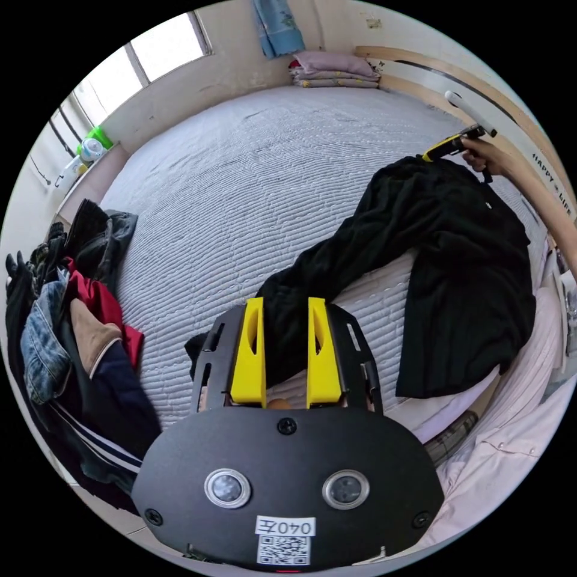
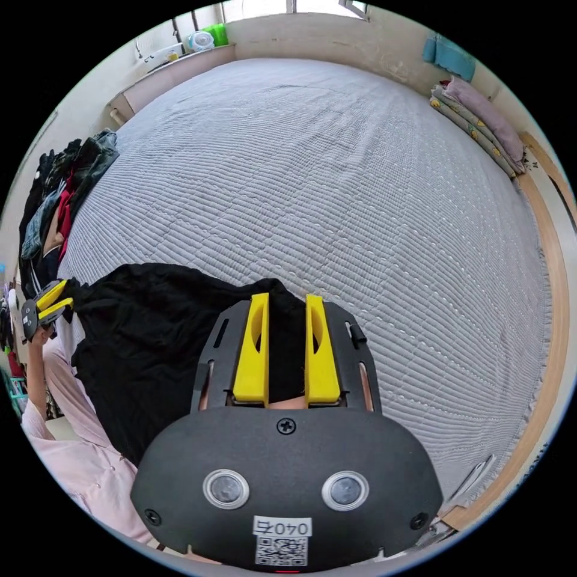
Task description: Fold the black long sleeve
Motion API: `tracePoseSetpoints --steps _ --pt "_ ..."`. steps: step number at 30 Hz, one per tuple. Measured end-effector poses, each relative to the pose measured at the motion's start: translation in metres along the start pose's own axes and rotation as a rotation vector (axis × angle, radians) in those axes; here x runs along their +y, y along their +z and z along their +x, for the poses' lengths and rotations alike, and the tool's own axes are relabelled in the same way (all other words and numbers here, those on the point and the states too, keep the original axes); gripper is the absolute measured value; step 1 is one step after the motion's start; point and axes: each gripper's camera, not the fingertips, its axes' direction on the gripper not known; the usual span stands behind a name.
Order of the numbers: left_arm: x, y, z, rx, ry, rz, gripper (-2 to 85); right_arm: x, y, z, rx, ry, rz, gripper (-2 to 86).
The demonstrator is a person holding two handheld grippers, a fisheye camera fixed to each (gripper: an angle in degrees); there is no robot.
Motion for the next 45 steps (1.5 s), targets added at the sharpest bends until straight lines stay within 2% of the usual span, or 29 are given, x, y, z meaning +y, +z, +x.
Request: tracePoseSetpoints --steps 2,7,12,16,18,21,23,25,28,33,38,43,45 --pt "-0.005 -0.002 0.004 -0.021 0.016 0.011 1.6 0.007 -0.001 0.000 -0.043 -0.019 0.019 1.1" --pt "-0.026 -0.026 0.004 -0.111 0.036 0.095 -1.1 0.017 -0.021 0.002 0.032 -0.055 0.084 -0.6" --pt "-0.110 -0.044 -0.012 -0.259 0.073 0.167 -1.3 0.012 -0.055 0.027 0.093 0.016 0.170 -0.8" --pt "-0.201 -0.049 -0.016 -0.349 0.076 0.251 -0.8 0.008 -0.087 0.071 0.161 0.162 0.250 -0.7" --pt "-0.264 -0.048 -0.016 -0.327 -0.017 0.317 0.6 0.010 -0.101 0.096 0.135 0.262 0.299 -0.5" --pt "-0.306 -0.041 -0.007 -0.341 -0.161 0.366 3.2 0.023 -0.114 0.125 0.179 0.442 0.377 1.3" --pt "-0.301 -0.040 0.000 -0.267 -0.169 0.396 3.8 0.031 -0.102 0.130 0.321 0.453 0.246 7.0" --pt "-0.279 -0.040 0.012 -0.177 -0.098 0.397 5.1 0.044 -0.094 0.126 0.332 0.413 0.177 10.1" --pt "-0.217 -0.040 0.041 -0.100 0.072 0.367 6.3 0.081 -0.094 0.097 0.363 0.295 0.200 11.4" --pt "-0.138 -0.011 0.084 0.123 0.180 0.158 8.4 0.149 -0.089 0.002 0.175 0.008 0.219 11.5" --pt "-0.129 0.011 0.107 0.120 0.202 0.089 9.7 0.228 -0.069 -0.131 -0.032 -0.290 0.156 11.2" --pt "-0.144 0.014 0.122 0.116 0.222 0.086 8.8 0.296 -0.062 -0.204 -0.053 -0.370 0.118 10.9" --pt "-0.151 0.028 0.133 0.089 0.246 0.006 6.7 0.315 -0.055 -0.221 -0.005 -0.368 0.081 10.9"
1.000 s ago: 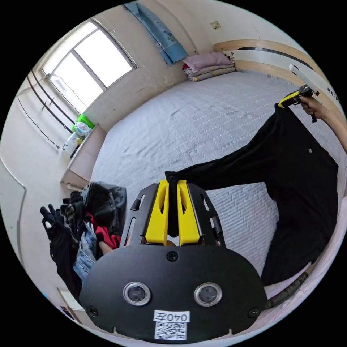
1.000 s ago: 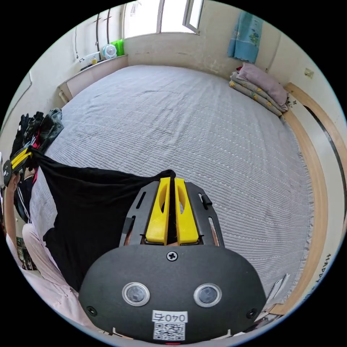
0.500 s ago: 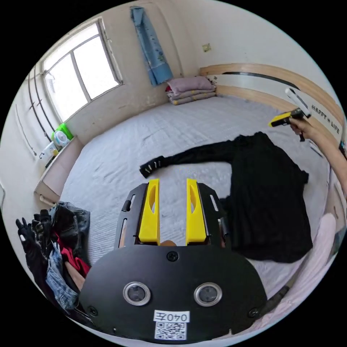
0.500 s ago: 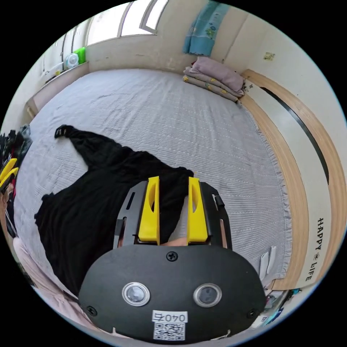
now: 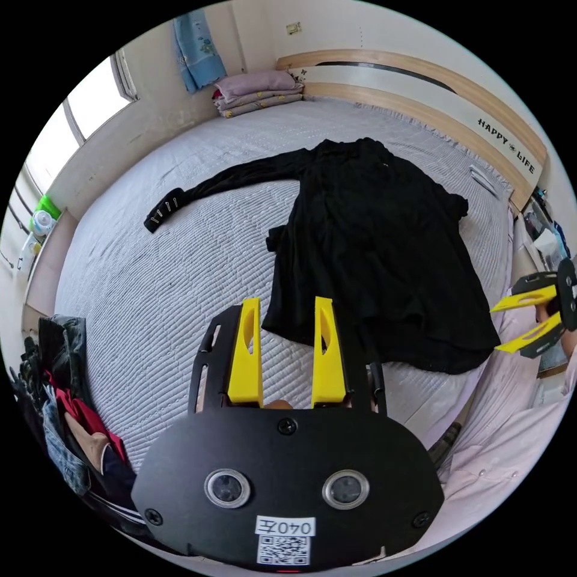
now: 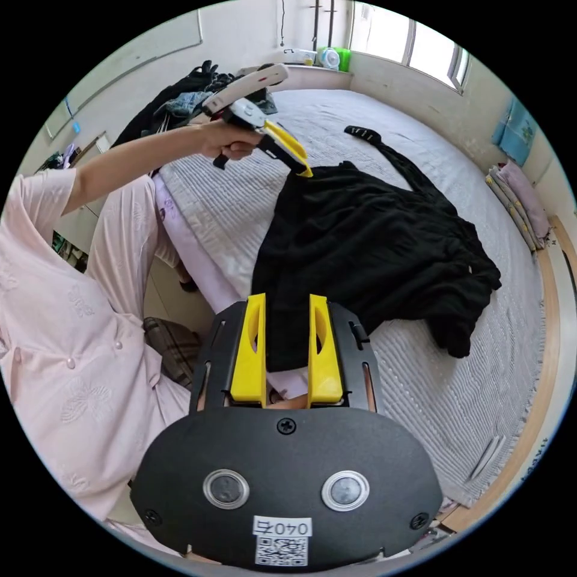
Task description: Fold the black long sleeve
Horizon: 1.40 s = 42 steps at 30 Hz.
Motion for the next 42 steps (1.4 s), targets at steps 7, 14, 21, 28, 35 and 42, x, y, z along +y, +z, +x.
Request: tracePoseSetpoints --steps 7,14,21,28,35,42 --pt "0.001 -0.008 0.022 -0.118 0.042 0.007 -0.9 0.017 0.030 -0.037 0.135 0.052 -0.166 8.8" --pt "0.011 -0.063 0.012 -0.174 0.033 0.105 -1.1 0.012 0.028 -0.055 0.179 0.048 -0.192 -0.6" --pt "0.001 -0.126 -0.043 -0.374 0.020 0.139 -1.0 -0.035 -0.030 -0.085 0.048 -0.040 0.077 -0.9" --pt "-0.009 -0.152 -0.161 -0.589 -0.188 0.073 -0.9 -0.182 -0.009 -0.133 -0.021 -0.206 0.314 0.4" --pt "0.072 -0.114 -0.205 -0.472 -0.351 -0.001 3.4 -0.188 0.050 -0.103 -0.158 -0.072 0.177 10.8" --pt "0.130 -0.123 -0.048 -0.383 0.064 0.167 2.6 -0.060 0.008 0.013 0.102 0.215 0.168 9.3"
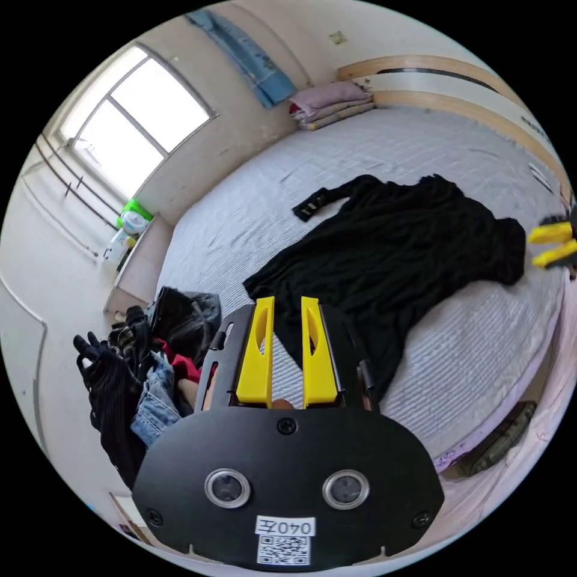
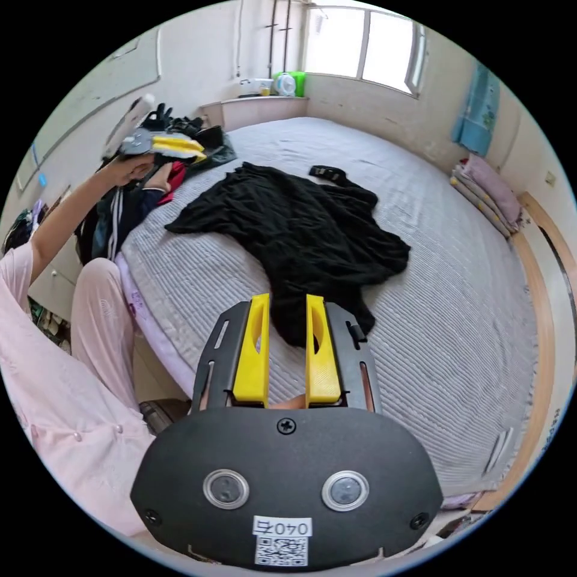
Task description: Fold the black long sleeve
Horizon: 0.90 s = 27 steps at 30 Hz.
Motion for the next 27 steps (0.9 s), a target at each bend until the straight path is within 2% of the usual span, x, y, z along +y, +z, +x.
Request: tracePoseSetpoints --steps 5,9,13,16,21,24,25,27 --pt "-0.025 -0.020 0.105 0.159 0.173 0.117 3.6 -0.007 0.019 0.077 0.004 0.077 -0.087 9.1" --pt "-0.041 -0.007 0.126 0.273 0.099 0.075 2.6 -0.026 0.068 0.100 -0.108 0.109 -0.212 8.7" --pt "-0.038 0.006 0.126 0.268 0.047 -0.009 0.9 -0.034 0.106 0.109 -0.211 0.107 -0.321 3.3" --pt "-0.026 0.012 0.119 0.263 0.027 -0.070 0.6 -0.025 0.080 0.114 -0.262 0.086 -0.291 0.4" --pt "-0.008 -0.001 0.109 0.199 -0.005 -0.049 0.0 0.013 0.021 0.097 -0.427 0.051 -0.264 -0.2" --pt "-0.001 -0.020 0.110 0.170 0.000 0.000 -0.3 0.041 -0.012 0.068 -0.630 0.066 -0.247 0.4" --pt "0.000 -0.024 0.111 0.169 0.001 0.011 -0.3 0.054 -0.020 0.056 -0.763 0.092 -0.245 1.0" --pt "0.007 -0.042 0.111 0.188 0.004 0.052 -0.4 0.072 -0.020 0.036 -0.939 0.125 -0.314 3.1"
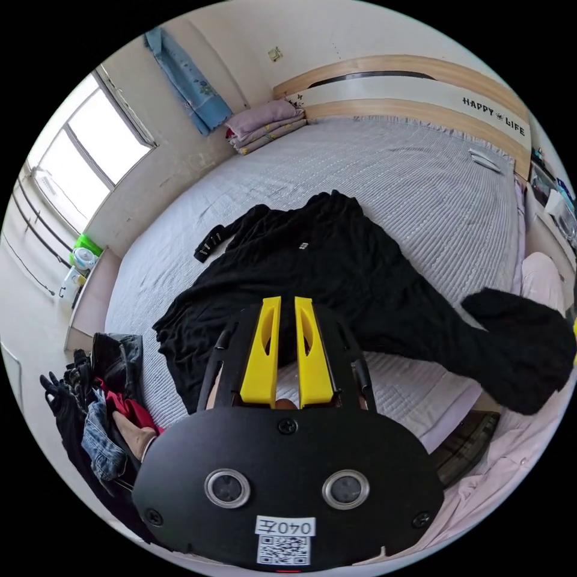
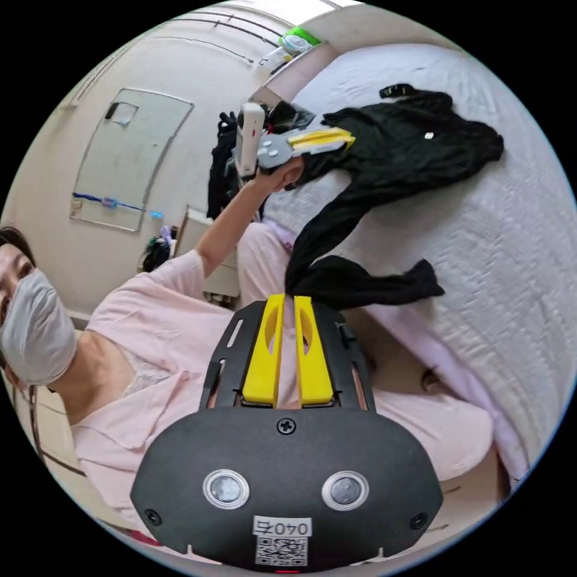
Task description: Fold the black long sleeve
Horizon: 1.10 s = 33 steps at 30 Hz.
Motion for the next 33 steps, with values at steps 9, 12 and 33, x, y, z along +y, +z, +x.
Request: tracePoseSetpoints --steps 9,12,33 --pt "0.041 -0.039 0.032 0.129 0.004 0.032 0.1 -0.004 -0.017 0.020 0.512 -0.038 0.075 5.0" --pt "0.064 -0.039 0.043 0.190 -0.060 0.003 1.9 -0.032 -0.024 0.032 0.524 -0.076 0.187 4.9" --pt "0.061 -0.088 0.216 0.148 0.585 -0.115 -0.7 -0.143 0.005 0.073 0.831 -0.228 -0.039 3.3"
